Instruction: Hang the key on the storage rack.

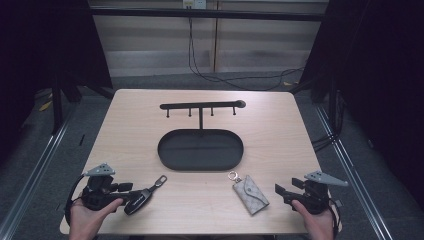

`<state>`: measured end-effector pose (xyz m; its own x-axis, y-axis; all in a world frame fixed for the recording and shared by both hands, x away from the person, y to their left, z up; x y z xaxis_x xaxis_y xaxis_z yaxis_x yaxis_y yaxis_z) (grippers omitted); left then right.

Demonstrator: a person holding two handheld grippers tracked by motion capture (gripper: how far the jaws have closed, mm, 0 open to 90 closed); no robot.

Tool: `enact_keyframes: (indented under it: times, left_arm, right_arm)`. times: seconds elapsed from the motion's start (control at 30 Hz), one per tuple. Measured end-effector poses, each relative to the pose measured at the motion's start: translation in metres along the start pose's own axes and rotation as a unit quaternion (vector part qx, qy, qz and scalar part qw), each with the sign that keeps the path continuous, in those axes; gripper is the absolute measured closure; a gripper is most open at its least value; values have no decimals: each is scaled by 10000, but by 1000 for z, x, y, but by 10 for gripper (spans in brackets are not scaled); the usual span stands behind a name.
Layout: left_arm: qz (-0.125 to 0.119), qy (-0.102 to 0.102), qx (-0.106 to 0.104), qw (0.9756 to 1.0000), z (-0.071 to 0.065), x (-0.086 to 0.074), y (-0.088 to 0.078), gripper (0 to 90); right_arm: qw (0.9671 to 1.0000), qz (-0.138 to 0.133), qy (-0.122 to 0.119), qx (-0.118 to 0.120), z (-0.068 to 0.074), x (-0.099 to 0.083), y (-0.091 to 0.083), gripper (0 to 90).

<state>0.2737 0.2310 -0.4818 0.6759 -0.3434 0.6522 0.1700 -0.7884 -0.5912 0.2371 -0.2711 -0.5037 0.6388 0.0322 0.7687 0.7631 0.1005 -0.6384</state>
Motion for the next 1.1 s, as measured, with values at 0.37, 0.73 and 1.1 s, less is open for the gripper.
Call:
enact_keyframes:
  times: [0.37, 0.73, 1.1]
  left_arm:
    - [350, 196, 195, 9990, 1, 11, 4, 542]
    - [620, 232, 185, 9976, 3, 21, 11, 567]
    - [837, 287, 215, 9958, 1, 34, 21, 567]
  right_arm:
    - [9999, -1, -141, 3, 4, 1, -1, 262]
    - [9999, 41, -128, 18, 4, 0, -1, 259]
    - [9999, 87, -113, 28, 4, 0, 1, 258]
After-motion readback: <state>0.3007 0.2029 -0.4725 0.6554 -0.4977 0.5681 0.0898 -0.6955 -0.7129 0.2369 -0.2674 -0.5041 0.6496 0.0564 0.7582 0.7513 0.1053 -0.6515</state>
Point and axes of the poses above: each handheld gripper's, and its own axes: y roughly forward along the jaws, x roughly out of its top, z roughly to its left, the point moved 6 cm from there along y, roughly forward along the jaws, and after that the axes turned 15 degrees about -x, right-handed, at the moved point
